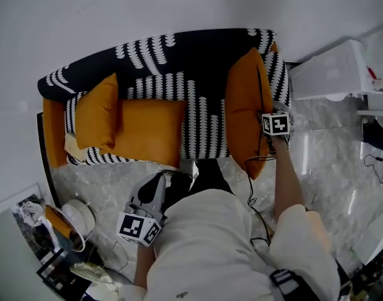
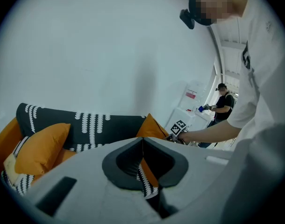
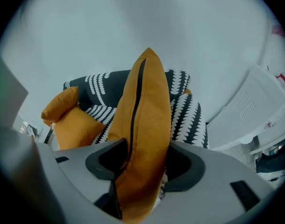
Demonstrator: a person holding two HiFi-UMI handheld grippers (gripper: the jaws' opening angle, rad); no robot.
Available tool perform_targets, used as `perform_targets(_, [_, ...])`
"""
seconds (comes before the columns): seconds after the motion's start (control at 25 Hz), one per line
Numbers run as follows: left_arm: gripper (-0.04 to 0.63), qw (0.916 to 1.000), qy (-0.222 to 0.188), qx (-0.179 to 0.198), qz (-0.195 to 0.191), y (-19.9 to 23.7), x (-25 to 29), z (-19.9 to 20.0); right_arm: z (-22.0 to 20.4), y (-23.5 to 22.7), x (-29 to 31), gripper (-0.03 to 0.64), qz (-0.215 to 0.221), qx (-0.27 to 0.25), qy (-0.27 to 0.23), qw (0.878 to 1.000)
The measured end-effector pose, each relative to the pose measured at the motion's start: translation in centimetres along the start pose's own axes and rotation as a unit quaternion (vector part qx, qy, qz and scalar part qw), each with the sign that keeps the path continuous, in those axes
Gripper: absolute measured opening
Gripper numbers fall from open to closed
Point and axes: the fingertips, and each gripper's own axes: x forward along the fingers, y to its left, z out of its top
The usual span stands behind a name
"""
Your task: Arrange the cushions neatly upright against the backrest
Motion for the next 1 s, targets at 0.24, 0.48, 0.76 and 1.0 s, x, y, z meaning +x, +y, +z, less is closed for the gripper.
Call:
perform_targets(0.24, [0.014,0.9999,-0.006,-0.014,0.006,0.6,0.3,0.4,0.9,-2.5,-0.8,0.235,-0.084,-0.062,0.028,0.994])
perform_targets(0.48, [0.014,0.9997,-0.015,-0.020,-0.003,0.7,0.8,0.7,1.8,-4.4,-2.1,0.115,-0.181,-0.140,0.051,0.972])
perform_targets(0.76, [0.014,0.9995,-0.017,-0.013,-0.023,0.6,1.4,0.8,2.8,-6.1,-4.3,0.014,-0.249,-0.179,0.035,0.951])
perform_targets(1.0, [0.014,0.9992,-0.026,-0.017,-0.026,0.6,1.0,0.8,4.4,-4.4,-6.8,0.009,-0.231,-0.171,-0.003,0.958])
